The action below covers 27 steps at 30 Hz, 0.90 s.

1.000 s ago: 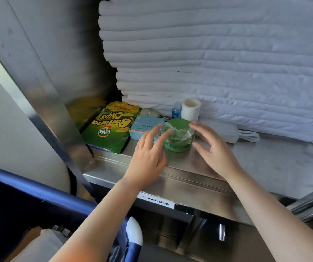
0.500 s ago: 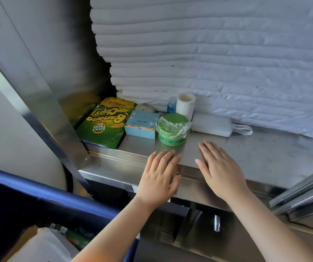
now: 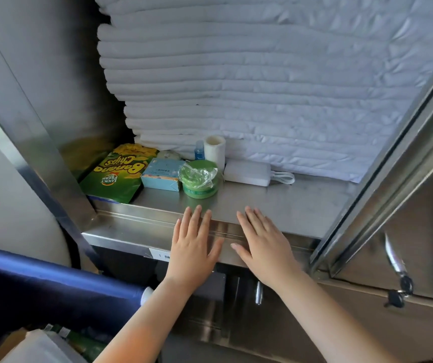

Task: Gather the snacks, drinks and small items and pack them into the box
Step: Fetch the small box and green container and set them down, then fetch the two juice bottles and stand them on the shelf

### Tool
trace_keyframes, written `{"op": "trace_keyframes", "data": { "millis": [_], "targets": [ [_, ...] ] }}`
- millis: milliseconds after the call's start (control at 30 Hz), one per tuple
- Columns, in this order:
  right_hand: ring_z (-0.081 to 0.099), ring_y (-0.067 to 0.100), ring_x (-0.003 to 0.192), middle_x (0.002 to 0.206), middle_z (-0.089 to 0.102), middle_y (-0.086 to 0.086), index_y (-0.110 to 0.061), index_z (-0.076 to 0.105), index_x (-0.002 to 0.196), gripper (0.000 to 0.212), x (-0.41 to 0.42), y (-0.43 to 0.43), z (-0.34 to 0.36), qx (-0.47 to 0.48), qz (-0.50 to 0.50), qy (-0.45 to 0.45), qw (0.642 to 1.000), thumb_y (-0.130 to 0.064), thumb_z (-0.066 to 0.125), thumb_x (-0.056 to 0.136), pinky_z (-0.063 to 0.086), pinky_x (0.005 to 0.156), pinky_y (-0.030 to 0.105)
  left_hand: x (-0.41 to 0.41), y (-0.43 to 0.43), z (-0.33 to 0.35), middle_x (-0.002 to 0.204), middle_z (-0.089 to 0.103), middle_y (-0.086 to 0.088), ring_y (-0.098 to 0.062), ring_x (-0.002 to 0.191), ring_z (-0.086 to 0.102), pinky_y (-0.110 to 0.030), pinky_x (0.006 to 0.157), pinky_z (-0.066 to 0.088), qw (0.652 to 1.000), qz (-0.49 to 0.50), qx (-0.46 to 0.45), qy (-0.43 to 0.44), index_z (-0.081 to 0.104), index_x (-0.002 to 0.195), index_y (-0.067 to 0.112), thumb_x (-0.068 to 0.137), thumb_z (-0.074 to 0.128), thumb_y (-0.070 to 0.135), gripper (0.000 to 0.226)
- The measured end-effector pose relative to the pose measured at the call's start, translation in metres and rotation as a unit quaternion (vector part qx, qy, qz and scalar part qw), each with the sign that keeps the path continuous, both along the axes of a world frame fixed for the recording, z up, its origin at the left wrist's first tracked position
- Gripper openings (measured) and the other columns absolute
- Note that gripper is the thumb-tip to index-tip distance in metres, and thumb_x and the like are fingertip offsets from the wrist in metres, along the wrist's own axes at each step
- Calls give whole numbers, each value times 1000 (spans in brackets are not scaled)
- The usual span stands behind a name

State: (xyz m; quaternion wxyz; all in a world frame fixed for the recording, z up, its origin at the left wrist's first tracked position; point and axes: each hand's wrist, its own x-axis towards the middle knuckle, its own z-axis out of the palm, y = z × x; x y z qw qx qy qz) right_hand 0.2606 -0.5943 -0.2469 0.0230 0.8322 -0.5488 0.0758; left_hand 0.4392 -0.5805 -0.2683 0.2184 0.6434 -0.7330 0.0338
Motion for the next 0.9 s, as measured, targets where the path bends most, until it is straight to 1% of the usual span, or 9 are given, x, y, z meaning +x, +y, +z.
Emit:
{"op": "trace_keyframes", "data": {
  "millis": [67, 133, 233, 267, 333, 433, 533, 667, 900],
  "targets": [
    [3, 18, 146, 159, 6, 4, -18, 10, 151, 71, -11, 19, 6, 14, 14, -18, 1000, -56, 29, 94, -5, 111, 26, -12, 10, 3, 156, 19, -7, -24, 145, 3, -36, 116, 0, 1000, 5, 21, 5, 25, 148, 20, 95, 32, 55, 64],
    [12, 14, 144, 157, 17, 1, -19, 20, 149, 69, -26, 43, 17, 20, 16, -56, 998, -57, 34, 93, 2, 108, 21, -27, 23, 13, 156, 20, -4, -20, 145, 3, -33, 115, 0, 999, -11, 22, 21, 26, 148, 24, 95, 34, 53, 61],
    [42, 15, 131, 143, 45, 1, -17, 44, 138, 62, -58, 83, 46, -24, 13, -75, 997, -53, 44, 89, 28, 104, 21, -60, 47, 41, 151, 32, -4, -21, 144, 16, -35, 114, 12, 996, -71, -11, 53, 37, 143, 21, 95, 41, 49, 55],
    [48, 15, 126, 137, 50, 1, -15, 49, 134, 58, -71, 95, 54, -45, 15, -93, 995, -51, 47, 88, 36, 101, 23, -73, 55, 51, 148, 37, -5, -22, 142, 22, -35, 113, 17, 993, -94, -32, 64, 42, 140, 20, 94, 41, 47, 53],
    [49, 13, 122, 131, 53, -1, -13, 52, 130, 53, -99, 117, 70, -77, 10, -128, 989, -46, 49, 90, 44, 97, 25, -101, 70, 73, 144, 43, -3, -21, 139, 28, -34, 112, 21, 984, -141, -73, 86, 47, 136, 19, 93, 41, 45, 51],
    [47, 12, 122, 132, 51, -2, -14, 52, 131, 51, -147, 148, 89, -138, -34, -159, 977, -45, 49, 90, 40, 98, 23, -146, 89, 104, 140, 45, -1, -18, 136, 33, -28, 111, 22, 963, -221, -110, 111, 49, 134, 18, 92, 44, 40, 47],
    [45, 14, 123, 133, 49, -1, -14, 50, 132, 55, -197, 183, 101, -189, -97, -167, 963, -46, 54, 87, 34, 102, 21, -198, 108, 124, 136, 49, -3, -19, 129, 42, -30, 105, 32, 932, -316, -128, 125, 52, 130, 15, 92, 46, 36, 44],
    [42, 19, 127, 138, 44, 2, -14, 45, 135, 69, -266, 237, 110, -229, -226, -137, 937, -50, 64, 79, 36, 103, 29, -277, 131, 136, 135, 49, -6, -21, 127, 44, -35, 103, 37, 884, -437, -127, 105, 52, 132, 14, 92, 48, 37, 46],
    [31, 17, 133, 145, 37, 1, -18, 39, 140, 82, -368, 349, 115, -244, -459, -122, 846, -68, 47, 76, 27, 108, 32, -422, 173, 145, 143, 42, -8, -27, 133, 37, -41, 106, 35, 818, -565, -95, 48, 45, 138, 17, 89, 46, 47, 57]
  ]
}}
